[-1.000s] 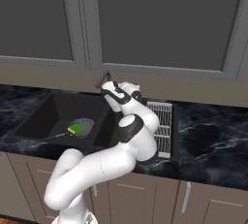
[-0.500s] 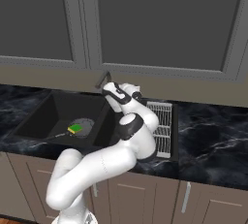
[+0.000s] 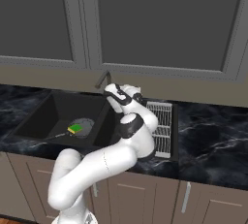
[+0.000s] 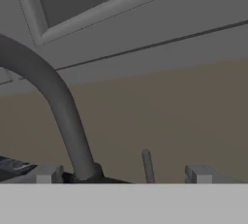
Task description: Pick the pan and sponge and place them into the sink. Then turn on the water.
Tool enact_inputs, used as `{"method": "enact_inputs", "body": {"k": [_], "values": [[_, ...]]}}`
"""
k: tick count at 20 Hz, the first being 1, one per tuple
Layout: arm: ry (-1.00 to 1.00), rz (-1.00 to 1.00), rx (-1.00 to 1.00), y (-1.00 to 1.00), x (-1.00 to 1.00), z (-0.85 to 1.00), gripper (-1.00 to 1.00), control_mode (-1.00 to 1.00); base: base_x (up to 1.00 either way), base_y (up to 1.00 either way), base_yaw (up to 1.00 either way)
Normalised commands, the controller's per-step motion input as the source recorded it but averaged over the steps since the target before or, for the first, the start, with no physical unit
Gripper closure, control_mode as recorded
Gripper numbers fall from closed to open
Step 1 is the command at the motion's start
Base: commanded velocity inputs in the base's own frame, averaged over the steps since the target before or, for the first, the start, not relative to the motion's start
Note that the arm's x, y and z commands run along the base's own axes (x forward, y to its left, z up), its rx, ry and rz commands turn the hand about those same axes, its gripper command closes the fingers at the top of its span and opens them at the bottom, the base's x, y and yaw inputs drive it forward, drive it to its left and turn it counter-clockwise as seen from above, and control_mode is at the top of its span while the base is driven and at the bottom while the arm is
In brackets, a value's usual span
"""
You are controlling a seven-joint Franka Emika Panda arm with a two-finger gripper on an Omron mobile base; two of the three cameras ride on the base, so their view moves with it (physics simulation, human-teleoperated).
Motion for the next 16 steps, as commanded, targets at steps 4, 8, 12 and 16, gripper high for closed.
{"method": "enact_inputs", "body": {"k": [4, 8, 12, 16], "values": [[0.0, 0.0, 0.0, -0.05, 0.2, -0.17, -1.0, -1.0, 0.0, 0.0, 0.0], [0.04, 0.0, 0.0, -0.02, 0.21, -0.24, -1.0, -1.0, 0.0, 0.0, 0.0], [0.03, 0.0, 0.0, -0.02, 0.24, -0.18, -1.0, -1.0, 0.0, 0.0, 0.0], [0.0, 0.0, 0.02, -0.04, 0.25, -0.09, -1.0, -1.0, 0.0, 0.0, 0.0]]}}
